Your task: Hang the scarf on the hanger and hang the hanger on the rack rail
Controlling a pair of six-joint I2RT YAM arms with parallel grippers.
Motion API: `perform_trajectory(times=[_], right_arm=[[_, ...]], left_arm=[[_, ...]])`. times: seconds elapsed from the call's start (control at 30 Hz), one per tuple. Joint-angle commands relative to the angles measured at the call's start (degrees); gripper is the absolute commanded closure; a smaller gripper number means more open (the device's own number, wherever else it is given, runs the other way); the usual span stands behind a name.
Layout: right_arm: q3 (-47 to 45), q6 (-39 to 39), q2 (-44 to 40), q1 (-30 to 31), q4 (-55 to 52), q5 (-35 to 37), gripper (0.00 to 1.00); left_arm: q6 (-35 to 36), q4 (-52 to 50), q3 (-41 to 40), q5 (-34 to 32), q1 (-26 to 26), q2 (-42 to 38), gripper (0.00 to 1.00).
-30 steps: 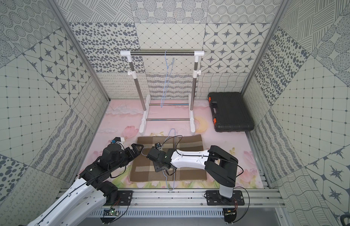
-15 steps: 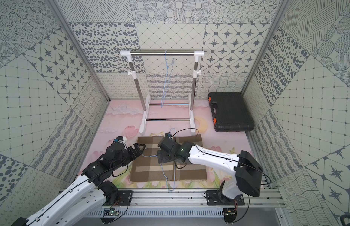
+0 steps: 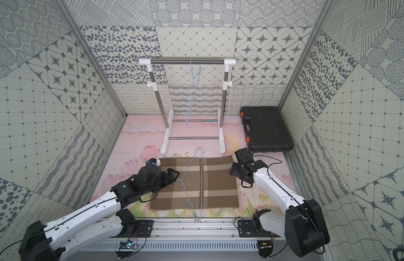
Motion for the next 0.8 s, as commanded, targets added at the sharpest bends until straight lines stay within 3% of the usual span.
perform_trajectory(times=[0.0, 0.13, 0.23, 0.4, 0.5, 0.73, 0.77], right_arm=[[-3.1, 1.3, 0.5, 0.0, 7.1, -4.5, 0.23], [-5.2, 2.2, 0.4, 0.3, 10.0, -6.4, 0.36], [-6.3, 2.2, 0.4, 0.5, 11.1, -7.1, 0.38], [-6.7, 2.2, 0.6, 1.0, 11.8, -7.8, 0.58], [-6.7, 2.3, 0.5, 1.2, 12.3, -8.3, 0.63], [-4.8, 2.2, 0.4, 3.5, 11.2, -6.7, 1.00], [-4.0, 2.1, 0.5, 4.3, 10.2, -5.7, 1.00]], left_arm=[[-1.5, 4.5, 0.4, -1.7, -0.9, 2.0, 0.01], [-1.5, 4.1, 0.2, -1.9, -1.0, 2.2, 0.01], [-1.8, 3.9, -0.1, -2.3, -1.0, 2.2, 0.01], [-1.9, 3.7, -0.1, -2.7, -1.0, 2.3, 0.01], [-1.7, 3.5, 0.1, -3.0, -0.9, 2.5, 0.01], [-1.3, 3.7, 0.6, -3.2, -1.0, 3.0, 0.01], [-1.3, 3.7, 0.6, -3.2, -1.0, 3.0, 0.01]])
